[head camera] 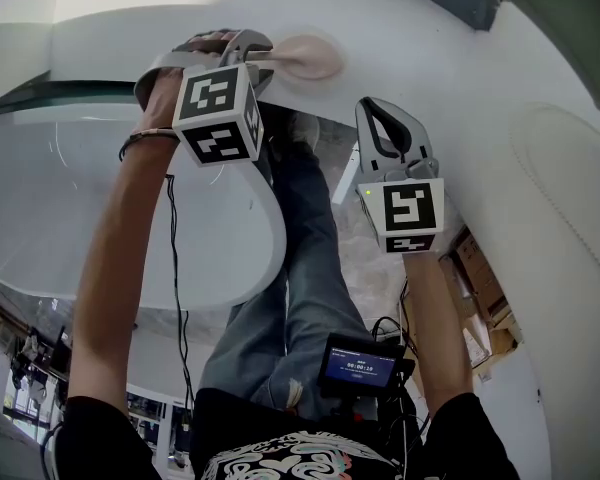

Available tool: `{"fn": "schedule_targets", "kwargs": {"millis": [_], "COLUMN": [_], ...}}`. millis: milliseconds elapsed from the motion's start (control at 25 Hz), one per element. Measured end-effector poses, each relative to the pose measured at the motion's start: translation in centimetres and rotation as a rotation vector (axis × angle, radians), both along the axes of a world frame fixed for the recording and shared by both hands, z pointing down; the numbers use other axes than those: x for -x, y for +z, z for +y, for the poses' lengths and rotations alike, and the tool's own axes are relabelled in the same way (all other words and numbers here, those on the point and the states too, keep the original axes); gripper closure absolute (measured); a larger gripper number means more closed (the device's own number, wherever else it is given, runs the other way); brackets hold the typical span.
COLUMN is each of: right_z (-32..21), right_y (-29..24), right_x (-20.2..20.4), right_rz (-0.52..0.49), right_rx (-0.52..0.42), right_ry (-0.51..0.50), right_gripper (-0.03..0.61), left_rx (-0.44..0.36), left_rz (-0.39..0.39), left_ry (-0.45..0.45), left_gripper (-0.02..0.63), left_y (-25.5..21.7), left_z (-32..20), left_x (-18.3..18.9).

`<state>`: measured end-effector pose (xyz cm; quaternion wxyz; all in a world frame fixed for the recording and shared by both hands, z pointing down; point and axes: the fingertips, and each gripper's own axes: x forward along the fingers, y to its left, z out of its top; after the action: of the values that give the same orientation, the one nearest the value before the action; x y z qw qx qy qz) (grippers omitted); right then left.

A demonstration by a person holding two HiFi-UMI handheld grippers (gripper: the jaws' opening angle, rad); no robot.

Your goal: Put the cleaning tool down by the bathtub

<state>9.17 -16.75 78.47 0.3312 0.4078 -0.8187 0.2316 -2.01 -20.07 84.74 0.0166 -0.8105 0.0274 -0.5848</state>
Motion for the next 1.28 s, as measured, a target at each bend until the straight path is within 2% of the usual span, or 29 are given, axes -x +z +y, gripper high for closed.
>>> {"fn": "schedule_targets", "kwargs": {"millis": [120,240,360,440,520,600,1000,1280], "right_z": [0.0,-0.2,-0.3,-0.4,-0.4,-0.4,-0.7,0.0], "right_y": [-0.3,-0.7,-1.0,-1.2,-1.5,-1.8,-4.0,-8.5], "right_x": [0.0,0.2,0.2,0.2,0.1,0.0,-0.3,0.0], "right_rz": [0.001,0.0,0.002,0.006,0.016,0.029,0.037,0.047], "right_rx": [-0.001,-0.011,-0.023,-0.028,-0.038,-0.054,-0.089,-0.123], "right_ry": [0.01,0.004,0.006,0.005,-0.002,-0.008,-0.002,0.007], "right_gripper": [0.549,0.549,0.549,0.549,0.549,0.55,0.551,0.551], "left_rx": [-0.054,-0.064,-0.081,-0.095,-0.103,-0.099,-0.115,-0.15], "left_rz": [0.048,0.085,0.097,0.122,0.159,0.189,0.328,0.448], "left_ry": [-0.028,-0.078,-0.091,-0.111,-0.156,-0.204,-0.449,-0.567], "left_gripper": [0.466,0.466,0.473,0.511,0.58,0.594,0.597,0.597], "left_y": [-1.4,-2.4,-2.8,-3.2,-3.9,-4.4,-7.9,-13.6], "left_z": [-0.5,-0.7,-0.6,-0.7,-0.9,-1.1,-1.1,0.3], "left_x": [-0.6,-0.8,-0.8,-0.8,-1.0,-1.0,-0.5,0.9]}}
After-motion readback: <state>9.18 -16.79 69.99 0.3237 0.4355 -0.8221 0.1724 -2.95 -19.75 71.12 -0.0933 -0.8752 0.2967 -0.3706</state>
